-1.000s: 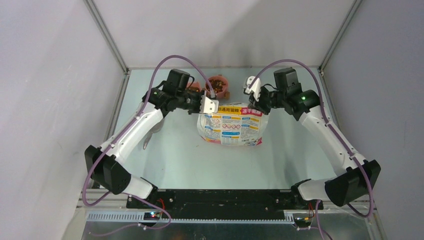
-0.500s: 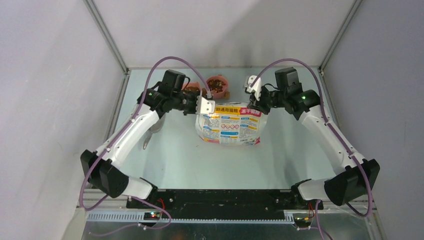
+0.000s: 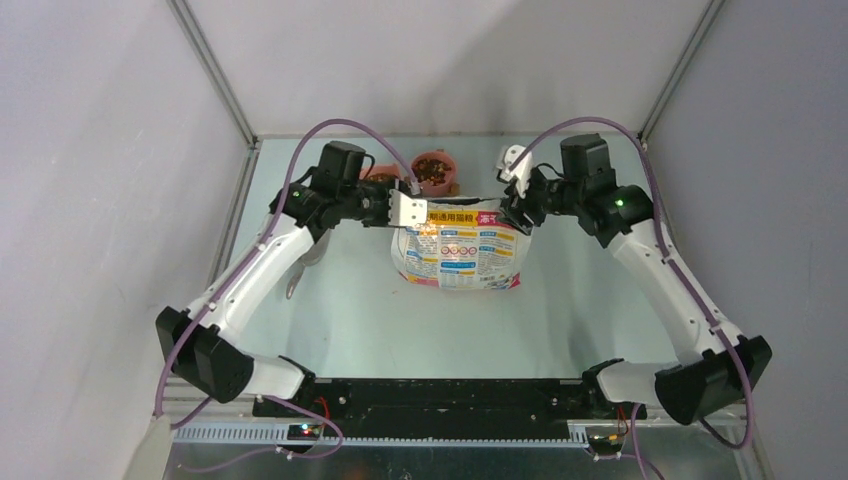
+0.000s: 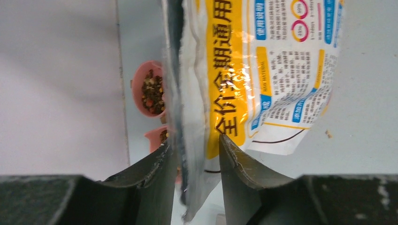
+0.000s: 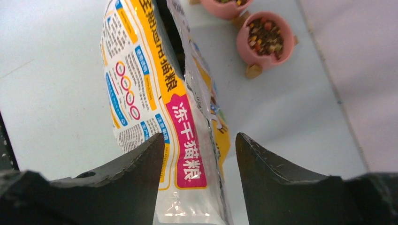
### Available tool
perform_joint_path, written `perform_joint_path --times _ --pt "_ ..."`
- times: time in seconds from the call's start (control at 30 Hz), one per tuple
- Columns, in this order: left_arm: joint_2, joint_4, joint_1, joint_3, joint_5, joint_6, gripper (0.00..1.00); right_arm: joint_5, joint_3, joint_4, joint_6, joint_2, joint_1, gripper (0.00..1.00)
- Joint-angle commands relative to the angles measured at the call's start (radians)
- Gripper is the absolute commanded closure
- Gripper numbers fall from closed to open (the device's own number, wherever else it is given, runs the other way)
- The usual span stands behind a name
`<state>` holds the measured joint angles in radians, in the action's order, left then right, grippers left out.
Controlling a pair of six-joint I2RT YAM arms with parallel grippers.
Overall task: Serve the pet food
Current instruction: Close the pet food bag at the center of the board.
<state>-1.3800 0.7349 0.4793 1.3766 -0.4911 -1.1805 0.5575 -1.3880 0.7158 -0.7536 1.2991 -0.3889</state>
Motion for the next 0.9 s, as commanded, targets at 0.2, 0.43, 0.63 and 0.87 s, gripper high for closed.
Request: perform_joint_path --times 0.2,0.43,0.63,0.87 --pt "0.231 -0.352 -0.055 -0.082 0.077 0.245 0.17 -0.06 -0.054 -0.311 0.514 -0.14 0.022 0.13" --pt "0.347 -0.757 -0.06 -0.183 0.298 0.795 0.0 -0.118 -0.104 -0.453 0.838 -0.099 0.104 0.23" --pt "0.276 -0.585 -0.06 -0.083 0.141 0.882 0.0 -0.184 -0.223 -0.321 0.902 0.022 0.034 0.19" --pt "0.135 -0.299 -0.071 0.068 -0.134 0.84 0.03 0.023 -0.225 -0.316 0.773 0.08 -0.041 0.27"
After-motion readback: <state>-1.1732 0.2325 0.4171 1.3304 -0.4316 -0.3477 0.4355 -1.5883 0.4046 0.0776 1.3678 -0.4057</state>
